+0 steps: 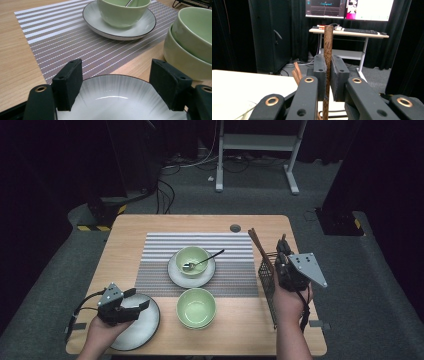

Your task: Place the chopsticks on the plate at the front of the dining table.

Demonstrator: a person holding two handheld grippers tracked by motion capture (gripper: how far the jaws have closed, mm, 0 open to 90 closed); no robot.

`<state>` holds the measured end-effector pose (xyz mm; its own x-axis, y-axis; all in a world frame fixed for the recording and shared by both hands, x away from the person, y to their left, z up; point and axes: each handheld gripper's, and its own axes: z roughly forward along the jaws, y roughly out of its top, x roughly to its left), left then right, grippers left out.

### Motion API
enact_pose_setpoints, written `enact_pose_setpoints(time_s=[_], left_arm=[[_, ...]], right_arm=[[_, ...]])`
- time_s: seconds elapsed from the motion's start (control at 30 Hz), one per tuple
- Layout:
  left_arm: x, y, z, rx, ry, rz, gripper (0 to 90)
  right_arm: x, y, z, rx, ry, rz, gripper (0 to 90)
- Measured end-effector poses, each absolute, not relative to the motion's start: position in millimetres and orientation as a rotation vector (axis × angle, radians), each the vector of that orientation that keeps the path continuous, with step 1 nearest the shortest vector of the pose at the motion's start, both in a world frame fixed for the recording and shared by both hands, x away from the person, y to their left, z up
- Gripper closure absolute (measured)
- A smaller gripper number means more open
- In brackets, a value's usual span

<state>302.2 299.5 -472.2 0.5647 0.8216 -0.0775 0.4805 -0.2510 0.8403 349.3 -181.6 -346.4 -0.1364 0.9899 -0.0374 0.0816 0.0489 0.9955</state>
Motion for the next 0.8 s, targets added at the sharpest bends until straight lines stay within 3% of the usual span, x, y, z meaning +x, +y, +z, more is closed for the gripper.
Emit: enact_pose_setpoints(time_s=[0.8], left_arm=[[303,299,-473,1.913,1.055,0.480,27.1]], right_arm=[[345,-178,-321,1.115,1.335,1.257,83.7]])
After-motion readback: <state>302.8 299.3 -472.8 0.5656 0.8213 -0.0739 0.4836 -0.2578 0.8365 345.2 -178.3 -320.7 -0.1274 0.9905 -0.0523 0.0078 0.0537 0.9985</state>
